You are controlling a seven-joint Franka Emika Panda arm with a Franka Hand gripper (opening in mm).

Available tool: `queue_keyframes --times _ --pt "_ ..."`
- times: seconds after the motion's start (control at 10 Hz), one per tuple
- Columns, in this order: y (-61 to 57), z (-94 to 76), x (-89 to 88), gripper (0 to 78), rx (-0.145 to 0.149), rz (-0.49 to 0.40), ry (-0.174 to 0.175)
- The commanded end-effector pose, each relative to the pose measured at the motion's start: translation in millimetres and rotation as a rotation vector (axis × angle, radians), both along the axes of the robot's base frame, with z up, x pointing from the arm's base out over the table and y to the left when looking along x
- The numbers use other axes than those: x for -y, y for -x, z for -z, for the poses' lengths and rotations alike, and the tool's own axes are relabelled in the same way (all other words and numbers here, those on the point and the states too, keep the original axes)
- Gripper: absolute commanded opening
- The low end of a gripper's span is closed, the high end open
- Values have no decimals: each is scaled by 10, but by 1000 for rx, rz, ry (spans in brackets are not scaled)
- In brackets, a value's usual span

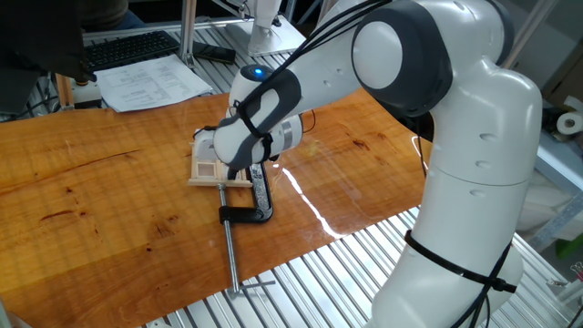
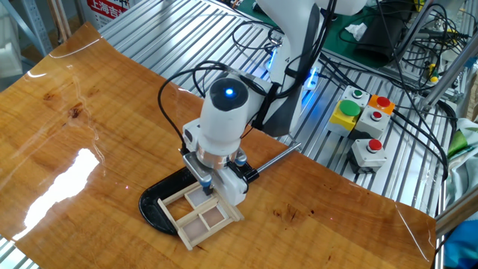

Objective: Open a sliding window

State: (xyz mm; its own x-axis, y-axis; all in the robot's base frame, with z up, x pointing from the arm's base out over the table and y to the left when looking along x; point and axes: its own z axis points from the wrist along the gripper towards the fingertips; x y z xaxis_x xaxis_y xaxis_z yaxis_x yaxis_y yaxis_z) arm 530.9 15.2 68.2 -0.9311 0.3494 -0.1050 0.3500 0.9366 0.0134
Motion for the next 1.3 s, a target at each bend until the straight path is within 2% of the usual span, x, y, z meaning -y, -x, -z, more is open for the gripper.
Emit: queue_keyframes --times 0.1,0.3,0.5,0.7,0.9,1.0,1.3 --pt "29 6 -16 0 -54 -12 -2" --pt "4 -71 -8 0 -67 -16 -3" --pt "-17 -138 0 0 -68 -15 -4" --pt "-96 -268 13 0 -80 -15 -9" --pt "-137 -326 10 0 -83 -12 -8" --pt "-137 -357 21 0 -86 -16 -7" --pt "-111 -589 126 0 -103 -69 -5"
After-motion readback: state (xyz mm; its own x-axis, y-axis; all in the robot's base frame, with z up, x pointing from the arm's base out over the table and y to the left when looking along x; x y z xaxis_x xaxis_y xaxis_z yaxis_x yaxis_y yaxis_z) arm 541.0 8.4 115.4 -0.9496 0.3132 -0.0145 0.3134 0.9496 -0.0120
